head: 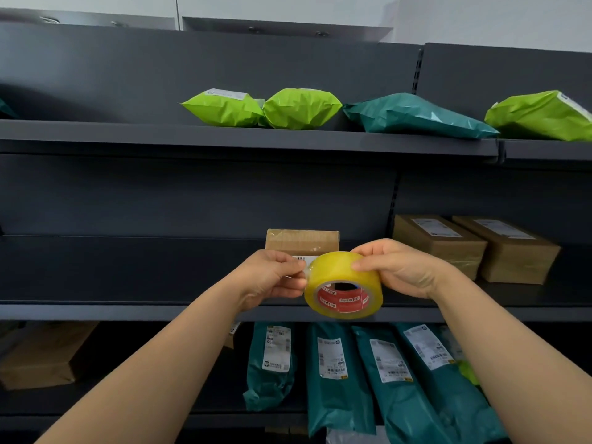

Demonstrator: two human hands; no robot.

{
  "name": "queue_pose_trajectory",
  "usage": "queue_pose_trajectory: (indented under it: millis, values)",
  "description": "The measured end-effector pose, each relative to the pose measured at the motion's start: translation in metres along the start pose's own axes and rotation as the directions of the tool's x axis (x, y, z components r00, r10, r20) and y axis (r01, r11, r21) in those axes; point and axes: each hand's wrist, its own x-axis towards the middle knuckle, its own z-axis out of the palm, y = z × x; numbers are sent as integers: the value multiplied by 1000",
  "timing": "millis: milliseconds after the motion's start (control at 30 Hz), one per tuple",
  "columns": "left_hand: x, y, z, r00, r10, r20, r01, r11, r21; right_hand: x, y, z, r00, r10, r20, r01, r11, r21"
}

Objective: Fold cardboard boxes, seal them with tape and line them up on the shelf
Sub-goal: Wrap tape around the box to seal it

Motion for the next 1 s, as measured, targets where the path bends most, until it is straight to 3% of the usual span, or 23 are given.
queue_pose_trajectory:
  millis: [133,433,500,633,767,900,1000]
  values:
    - [2,2,3,993,74,-94,-74,997,5,0,2,2,998,10,-58,-18,990,-139]
    - [5,2,6,966,217,-144,-207,975,81,-3,-12,-4,998,44,-34,-50,976,-214]
    - [3,2,6,971,202,-131,-194,978,72,-4,-14,-4,999,38,-37,-45,974,-220]
    - [0,11,0,1000,16,7,-16,997,-80,-4,-15,-4,998,12,-67,-26,976,-217]
    - [0,13,-1,998,-61,19,60,998,23,-4,-17,-2,998,37,-60,-52,962,-267]
    - [1,18,-4,998,-7,-57,8,1000,16,-3,-19,1,996,57,-65,-77,922,-380]
    - [3,37,-12,991,100,-91,-103,994,-36,2,-28,-3,981,-88,-173,11,916,-401]
